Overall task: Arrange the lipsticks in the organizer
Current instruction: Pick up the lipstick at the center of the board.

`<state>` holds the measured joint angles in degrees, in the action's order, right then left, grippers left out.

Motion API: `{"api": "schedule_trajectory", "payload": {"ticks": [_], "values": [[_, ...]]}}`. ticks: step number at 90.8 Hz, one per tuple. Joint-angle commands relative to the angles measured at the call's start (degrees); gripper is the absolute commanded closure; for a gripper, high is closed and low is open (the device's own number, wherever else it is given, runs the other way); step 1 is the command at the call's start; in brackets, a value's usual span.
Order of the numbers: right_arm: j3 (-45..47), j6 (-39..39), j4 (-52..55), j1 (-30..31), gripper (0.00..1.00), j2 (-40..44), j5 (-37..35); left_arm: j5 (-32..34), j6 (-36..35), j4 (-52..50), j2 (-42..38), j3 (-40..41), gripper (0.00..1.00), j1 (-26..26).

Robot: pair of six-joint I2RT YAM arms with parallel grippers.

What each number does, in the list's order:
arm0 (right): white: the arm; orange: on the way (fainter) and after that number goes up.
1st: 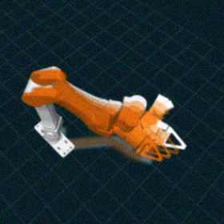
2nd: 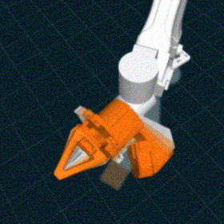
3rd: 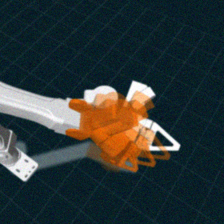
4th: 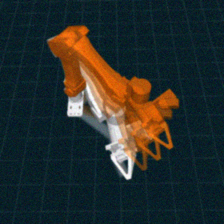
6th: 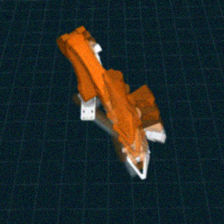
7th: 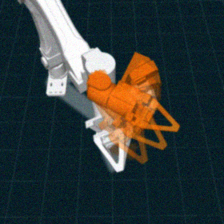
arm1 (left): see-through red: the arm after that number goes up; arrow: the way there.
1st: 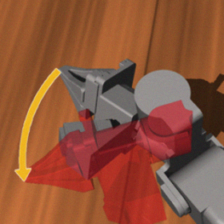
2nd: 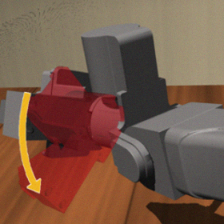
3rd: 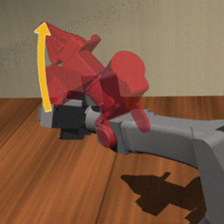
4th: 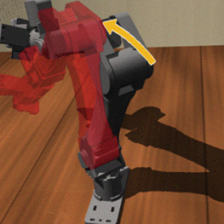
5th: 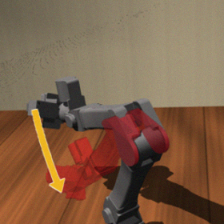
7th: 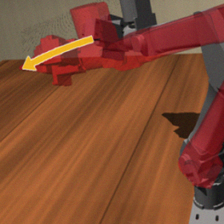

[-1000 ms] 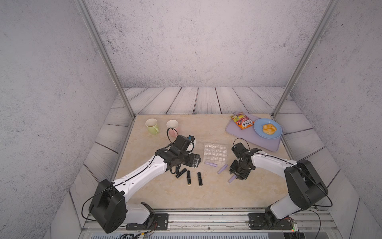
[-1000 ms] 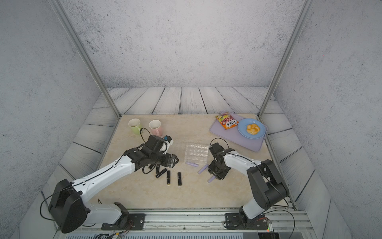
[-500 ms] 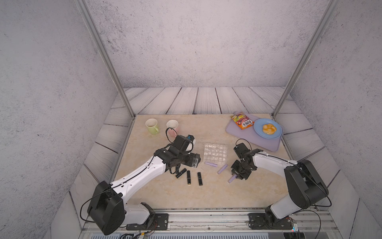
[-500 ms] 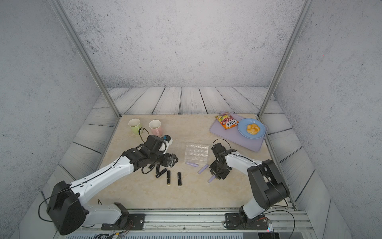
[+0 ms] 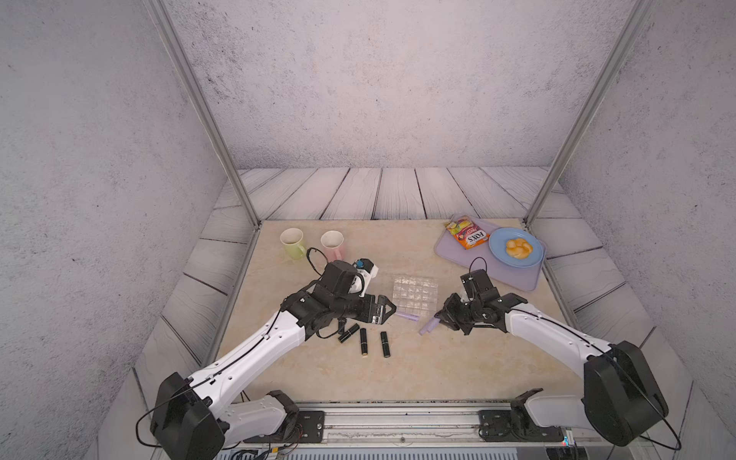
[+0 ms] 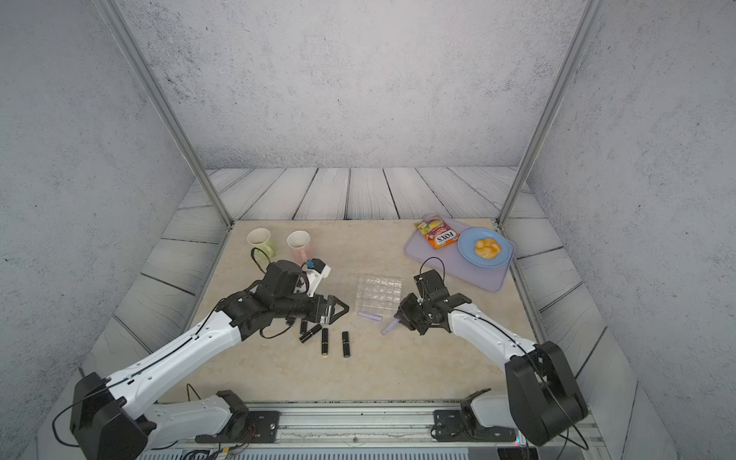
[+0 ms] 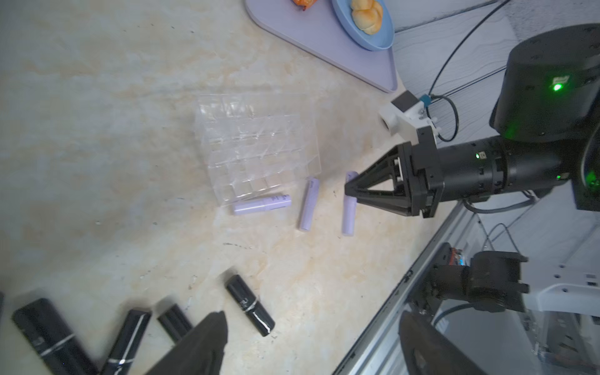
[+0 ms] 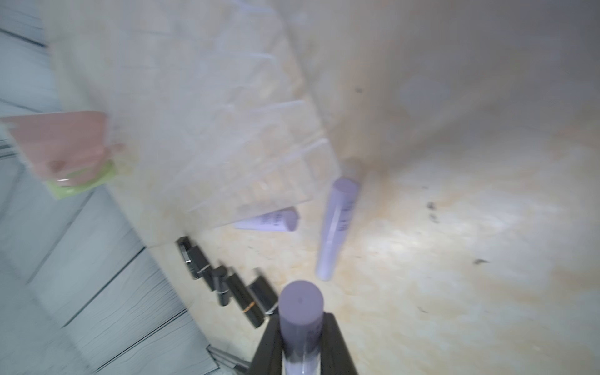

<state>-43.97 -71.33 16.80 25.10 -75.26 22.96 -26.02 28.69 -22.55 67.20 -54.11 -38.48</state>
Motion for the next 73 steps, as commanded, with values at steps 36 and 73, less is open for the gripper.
{"api": "schedule_trajectory", "payload": {"ticks": [36,73], "values": [[3.58,-11.93,-33.42,2.43,0.85,2.93,4.62,-14.68,15.31,15.41,8.39,1.28,0.24,0.15],[2.85,-15.38,-37.50,6.32,0.85,2.13,3.38,-14.11,16.17,17.39,13.17,-3.10,0.37,2.86]]}}
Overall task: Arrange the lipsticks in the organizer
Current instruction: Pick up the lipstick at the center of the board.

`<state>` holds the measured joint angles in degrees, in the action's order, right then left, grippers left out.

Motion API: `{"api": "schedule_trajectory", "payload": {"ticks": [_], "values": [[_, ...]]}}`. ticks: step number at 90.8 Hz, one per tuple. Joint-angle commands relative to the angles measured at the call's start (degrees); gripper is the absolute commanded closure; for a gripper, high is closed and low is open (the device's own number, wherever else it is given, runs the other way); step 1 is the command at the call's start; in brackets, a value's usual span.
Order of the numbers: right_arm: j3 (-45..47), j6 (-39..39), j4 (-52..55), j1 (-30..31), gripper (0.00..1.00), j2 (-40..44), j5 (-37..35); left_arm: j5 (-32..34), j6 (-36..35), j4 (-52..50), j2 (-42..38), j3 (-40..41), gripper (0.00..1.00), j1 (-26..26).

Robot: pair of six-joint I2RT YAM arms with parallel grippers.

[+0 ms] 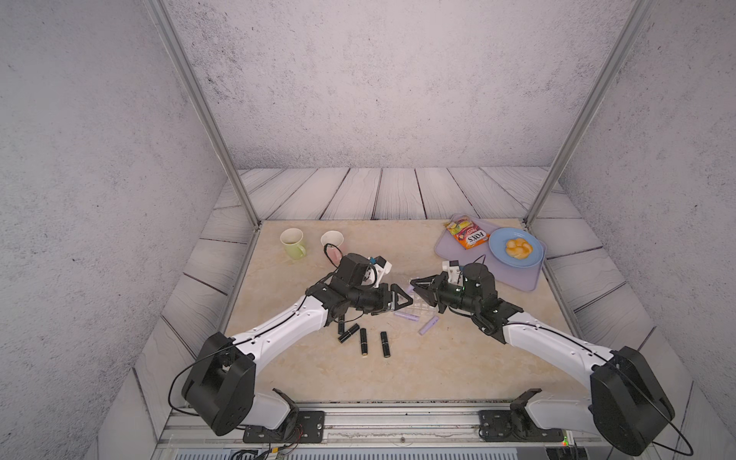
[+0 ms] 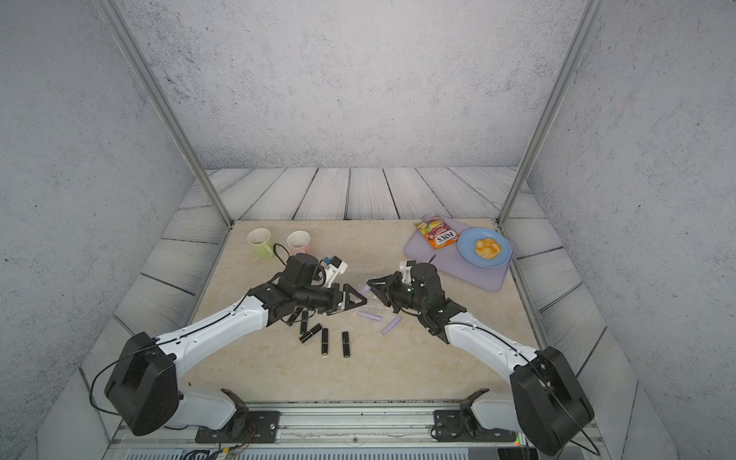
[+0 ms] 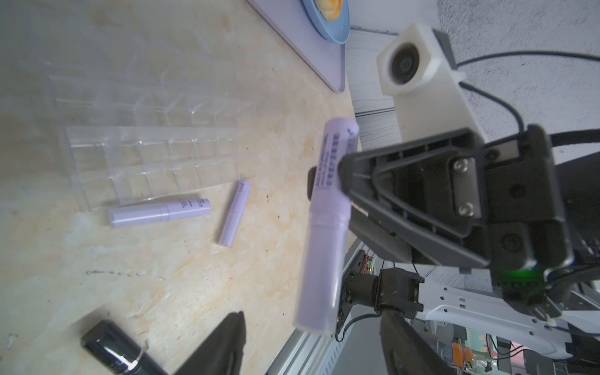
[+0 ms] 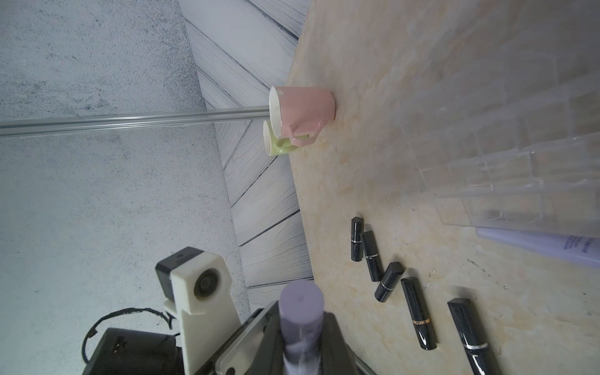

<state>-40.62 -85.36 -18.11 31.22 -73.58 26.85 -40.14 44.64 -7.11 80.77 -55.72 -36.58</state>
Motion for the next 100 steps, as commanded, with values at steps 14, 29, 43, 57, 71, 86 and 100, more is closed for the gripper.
{"api": "schedule_trajectory", "payload": {"ticks": [14,29,43,57,71,86,100], "values": [[-0.21,-2.36,-4.13,0.76,0.85,-0.27,-0.04,-1.25,1.15,2.83,0.81,-1.72,0.53,2.04],[0.21,-3.32,-5.62,1.15,0.85,-0.98,0.03,-2.55,2.06,4.16,1.22,-1.82,0.66,2.48],[0.17,-3.86,-6.49,1.54,0.84,-1.93,0.37,-3.28,2.39,4.96,1.56,-2.01,0.79,2.43],[0.36,-4.50,-7.13,1.51,0.72,-2.68,0.55,-4.99,2.80,3.83,2.57,-2.79,1.00,2.60],[0.47,3.50,-4.55,-2.51,0.38,-1.12,4.20,-6.64,-4.44,-13.65,1.42,-7.34,1.00,6.28],[-5.19,44.16,21.82,-2.19,0.33,8.10,1.81,-13.45,-9.63,-30.89,-1.24,-10.96,1.00,12.97],[-7.14,82.43,35.39,14.48,0.38,9.46,-24.54,-12.26,-15.52,-44.97,1.20,-17.69,0.99,14.26]]}}
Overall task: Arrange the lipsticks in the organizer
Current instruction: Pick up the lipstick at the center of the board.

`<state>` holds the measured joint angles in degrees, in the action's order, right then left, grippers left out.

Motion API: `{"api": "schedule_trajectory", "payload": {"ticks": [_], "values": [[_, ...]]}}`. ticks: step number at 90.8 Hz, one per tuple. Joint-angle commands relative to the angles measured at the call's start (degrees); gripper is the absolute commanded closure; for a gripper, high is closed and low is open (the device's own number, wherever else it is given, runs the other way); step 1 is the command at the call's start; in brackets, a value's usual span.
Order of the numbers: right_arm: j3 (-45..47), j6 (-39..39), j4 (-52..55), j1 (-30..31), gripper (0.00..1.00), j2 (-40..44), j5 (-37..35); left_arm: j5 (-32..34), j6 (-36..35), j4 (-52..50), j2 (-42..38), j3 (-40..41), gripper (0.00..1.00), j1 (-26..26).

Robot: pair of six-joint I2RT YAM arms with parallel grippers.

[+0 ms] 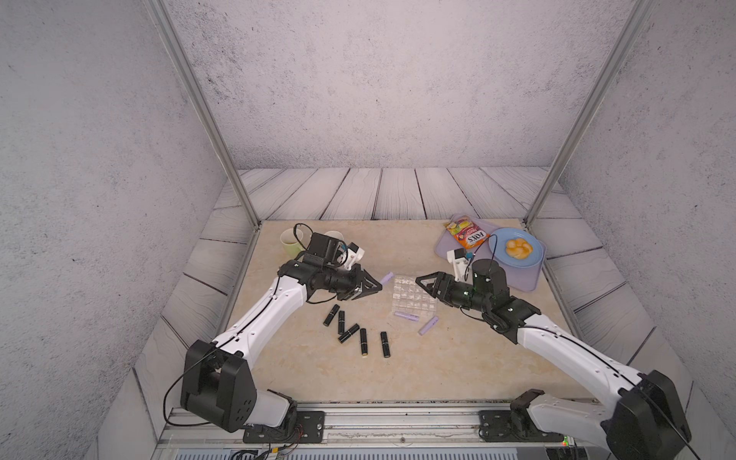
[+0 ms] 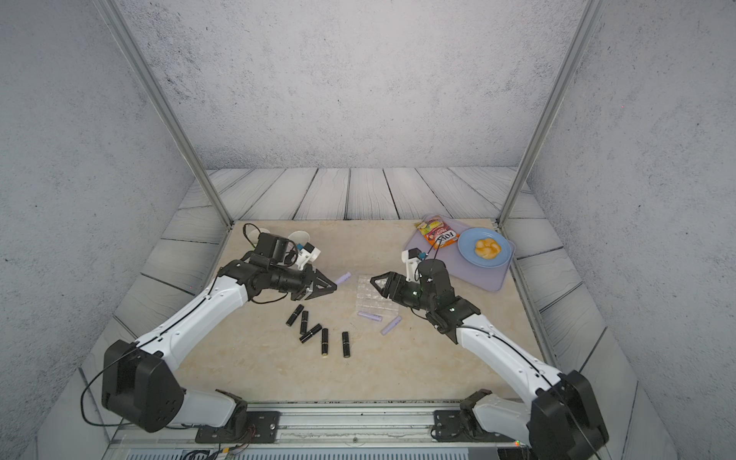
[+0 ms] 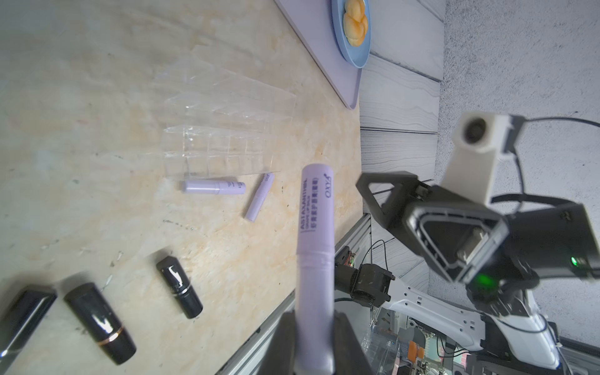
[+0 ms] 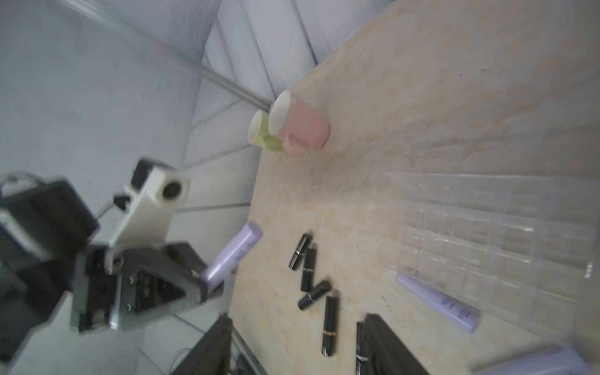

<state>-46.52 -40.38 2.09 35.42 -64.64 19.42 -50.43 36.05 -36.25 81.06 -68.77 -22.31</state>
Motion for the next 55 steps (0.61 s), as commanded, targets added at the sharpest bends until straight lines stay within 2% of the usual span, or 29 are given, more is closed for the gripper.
{"api": "schedule_trajectory", "payload": {"ticks": [1,10,14,19,42,55], "values": [[-1.05,39.49,15.21,11.87,0.38,0.33,-18.97,-1.73,-7.48,-16.82,1.19,-5.29,0.99,-0.02],[1.30,57.66,12.85,21.92,0.39,-1.82,-34.70,0.12,-12.99,-26.63,3.73,-10.88,0.99,-0.02],[1.89,62.31,11.15,24.42,0.39,-2.69,-39.14,0.67,-14.45,-29.42,4.27,-12.30,0.99,-0.02],[1.73,64.60,9.58,25.64,0.39,-3.23,-41.73,1.21,-14.92,-30.43,3.97,-12.55,1.00,-0.15],[0.59,67.95,3.38,25.84,0.44,-2.58,-39.22,2.04,-16.27,-32.29,3.18,-10.75,1.00,-4.28],[-0.01,67.87,3.22,25.89,0.53,-2.04,-30.97,0.79,-15.84,-30.76,3.01,-9.46,1.00,-7.59]]}}
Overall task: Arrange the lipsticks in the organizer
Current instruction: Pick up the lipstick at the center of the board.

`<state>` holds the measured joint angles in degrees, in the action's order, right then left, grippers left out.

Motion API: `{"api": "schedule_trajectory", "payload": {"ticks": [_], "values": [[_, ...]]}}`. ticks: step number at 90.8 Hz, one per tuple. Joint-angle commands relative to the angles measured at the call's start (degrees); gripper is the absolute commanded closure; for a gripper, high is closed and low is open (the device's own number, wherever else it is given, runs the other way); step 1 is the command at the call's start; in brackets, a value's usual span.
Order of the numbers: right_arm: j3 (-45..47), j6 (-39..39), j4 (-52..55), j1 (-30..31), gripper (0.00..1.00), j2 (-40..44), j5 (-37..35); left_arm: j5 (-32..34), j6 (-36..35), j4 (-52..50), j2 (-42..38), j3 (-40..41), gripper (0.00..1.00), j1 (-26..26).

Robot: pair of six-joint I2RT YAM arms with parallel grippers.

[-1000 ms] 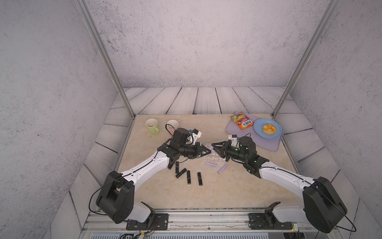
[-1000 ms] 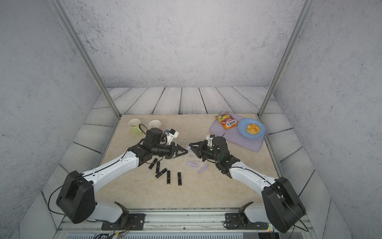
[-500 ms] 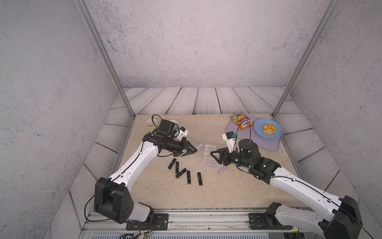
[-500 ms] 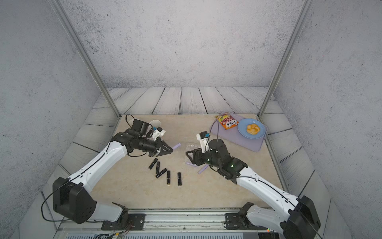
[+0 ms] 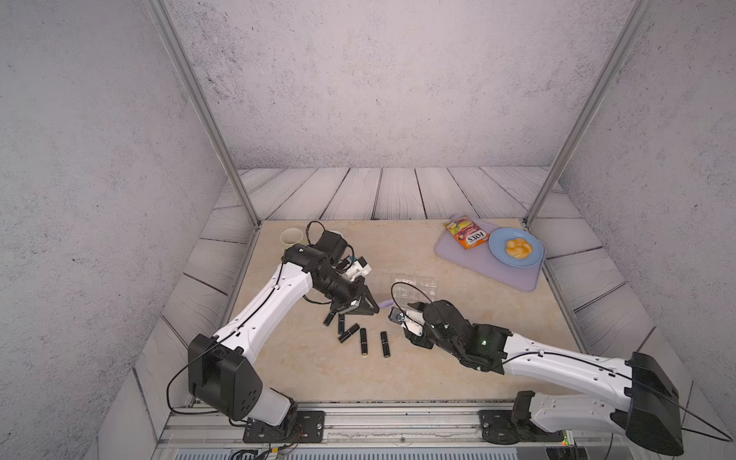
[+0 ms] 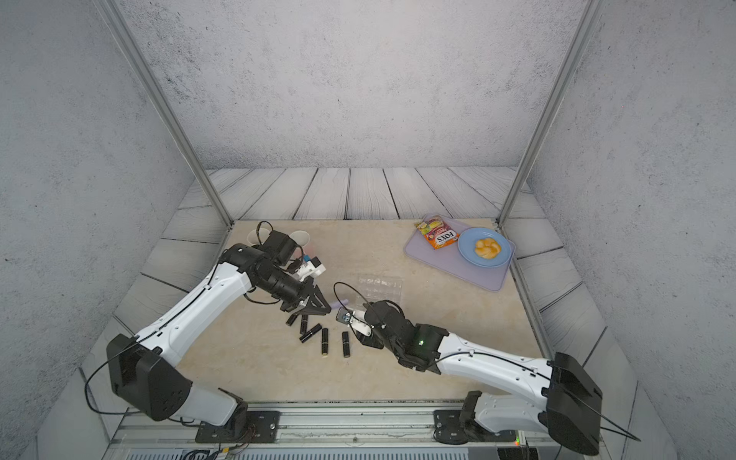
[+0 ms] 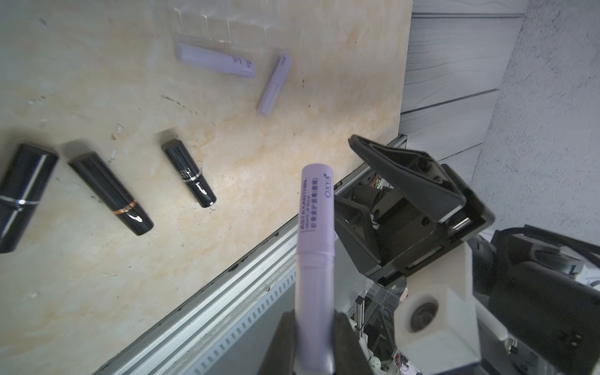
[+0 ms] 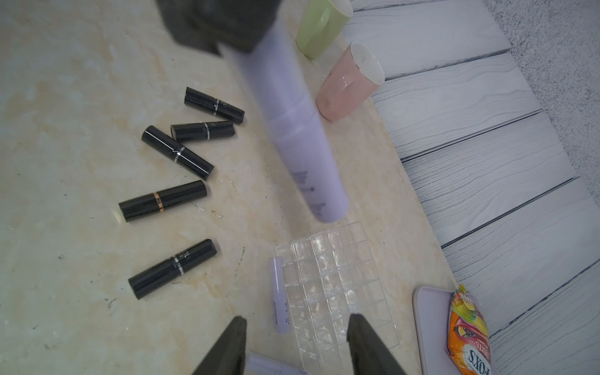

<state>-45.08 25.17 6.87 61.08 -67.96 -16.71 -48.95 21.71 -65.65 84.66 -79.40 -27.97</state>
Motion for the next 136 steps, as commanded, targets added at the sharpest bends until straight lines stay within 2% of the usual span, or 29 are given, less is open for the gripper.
{"api": "schedule_trajectory", "payload": {"ticks": [1,11,23,47,70,77,83,89,95,103,110,112,120,127,136], "values": [[-1.34,2.24,-1.80,0.25,0.54,1.31,5.66,-0.70,-1.50,-1.39,-0.57,1.17,1.00,-2.05],[-0.85,1.41,-3.90,0.33,0.61,1.64,8.18,-0.39,-1.39,-1.18,-0.39,1.30,1.00,-2.74],[-1.14,1.59,-6.09,1.05,0.63,1.50,11.83,-0.27,-1.32,-0.86,0.04,1.68,1.00,-2.97],[-3.35,0.58,-7.49,2.39,0.66,-1.89,12.93,-0.53,-0.47,-0.14,-0.07,1.44,1.00,-4.20],[-3.34,-2.60,-8.17,2.90,0.87,-2.83,11.48,-1.25,-0.01,0.34,-0.37,0.60,1.00,-4.73],[-3.17,-5.27,-8.12,2.91,0.92,-2.33,10.65,-2.26,0.42,1.10,-0.74,-0.61,0.83,-4.54],[-3.40,-9.54,-7.87,2.95,0.96,-2.02,9.20,-5.02,2.25,4.61,-1.90,-1.20,0.69,-3.77],[-3.12,-14.45,-8.96,2.82,0.98,-1.73,7.50,-7.13,4.47,8.89,-4.14,-1.93,0.63,-2.37],[-2.40,-19.15,-10.64,2.55,0.99,-0.90,6.35,-6.27,7.51,14.81,-8.36,-1.66,0.57,-0.04],[-2.03,-26.46,-10.89,0.84,1.00,0.66,6.54,0.07,11.41,25.12,-16.78,3.19,0.43,3.24],[-2.31,-36.49,-10.08,-2.94,1.00,2.29,7.70,11.56,11.38,33.19,-25.25,10.11,0.12,3.47],[-2.47,-39.84,-9.70,-4.80,1.00,2.66,8.28,14.38,11.28,35.61,-27.21,12.64,0.08,3.45],[-3.18,-56.35,-8.06,-13.68,1.00,4.00,14.02,19.03,10.61,42.43,-31.50,19.57,0.05,3.29],[-3.07,-68.43,-9.14,-19.75,1.00,4.62,19.20,19.51,11.34,48.66,-31.43,24.70,0.12,1.98],[-3.56,-78.72,-11.73,-22.57,1.00,4.33,24.03,20.21,11.33,54.92,-28.86,27.83,0.21,-2.81]]}}
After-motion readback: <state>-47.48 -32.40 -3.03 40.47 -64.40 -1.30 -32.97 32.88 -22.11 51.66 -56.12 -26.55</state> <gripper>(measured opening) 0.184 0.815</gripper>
